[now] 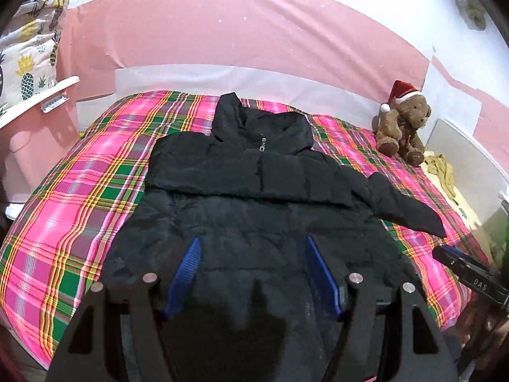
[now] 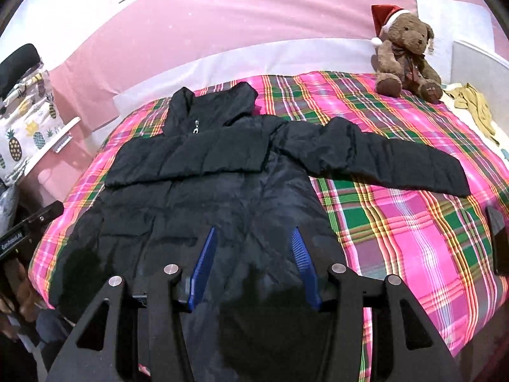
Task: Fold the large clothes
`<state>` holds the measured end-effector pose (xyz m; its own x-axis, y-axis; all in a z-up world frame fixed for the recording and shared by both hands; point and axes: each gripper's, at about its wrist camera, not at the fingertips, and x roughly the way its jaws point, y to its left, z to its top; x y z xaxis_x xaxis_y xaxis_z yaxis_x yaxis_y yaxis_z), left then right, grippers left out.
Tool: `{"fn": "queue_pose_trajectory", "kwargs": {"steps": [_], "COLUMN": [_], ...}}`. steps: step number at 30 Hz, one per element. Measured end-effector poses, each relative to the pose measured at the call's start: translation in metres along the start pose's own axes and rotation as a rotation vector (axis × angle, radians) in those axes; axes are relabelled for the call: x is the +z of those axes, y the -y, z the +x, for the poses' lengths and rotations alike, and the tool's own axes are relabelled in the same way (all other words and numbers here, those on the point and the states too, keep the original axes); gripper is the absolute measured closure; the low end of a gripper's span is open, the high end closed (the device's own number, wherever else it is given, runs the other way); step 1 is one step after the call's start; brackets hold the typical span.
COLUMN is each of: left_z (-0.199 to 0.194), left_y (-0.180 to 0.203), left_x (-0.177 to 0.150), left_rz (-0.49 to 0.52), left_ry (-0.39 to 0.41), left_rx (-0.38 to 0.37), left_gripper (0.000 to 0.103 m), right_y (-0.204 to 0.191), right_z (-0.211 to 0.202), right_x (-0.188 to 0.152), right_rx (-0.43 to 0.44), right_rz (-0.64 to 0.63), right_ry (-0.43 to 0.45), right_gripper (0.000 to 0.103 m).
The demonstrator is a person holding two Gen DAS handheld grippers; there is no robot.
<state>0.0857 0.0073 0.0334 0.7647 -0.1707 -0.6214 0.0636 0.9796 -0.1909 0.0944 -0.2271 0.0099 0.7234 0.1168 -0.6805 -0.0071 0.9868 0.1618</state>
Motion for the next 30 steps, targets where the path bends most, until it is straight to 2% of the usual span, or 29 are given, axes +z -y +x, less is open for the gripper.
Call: {"fn": "queue_pose_trajectory", "kwargs": {"steps": [9, 16, 21, 24, 30], "left_z": [0.003, 0.026, 0.047, 0.062, 0.09], "left_y": [0.022, 0.043, 0.047, 0.051, 0.059], "left_x": [-0.011, -0.014, -0.005, 0.003, 0.022], "left_rz": [0.041, 0.092, 0.054, 0.082, 0.128], "left_ry": [0.001, -0.023, -0.053, -0.07, -0.062], "left_rx": [0.006, -0.035, -0.063, -0.053, -0.036], "left_gripper": [0.033, 0.033, 0.033, 0.038, 0.038], "right_y": [0.019, 0.044, 0.067, 0.084, 0.132], "right_z": [-0.009, 0.001, 0.015, 0.029, 0.06], "right_x": [-0.011, -0.012, -0.006, 0.001, 0.016], "right_rx": [-0.022, -0.052, -0.073, -0.085, -0.113], "right_rz": [0.027, 0.074, 0.117, 0.147, 0.247], "right_ry": [0.027, 0.008, -0.013, -0.032, -0.065], "right_gripper": [0.053, 0.053, 0.053, 0.053, 0.053]}}
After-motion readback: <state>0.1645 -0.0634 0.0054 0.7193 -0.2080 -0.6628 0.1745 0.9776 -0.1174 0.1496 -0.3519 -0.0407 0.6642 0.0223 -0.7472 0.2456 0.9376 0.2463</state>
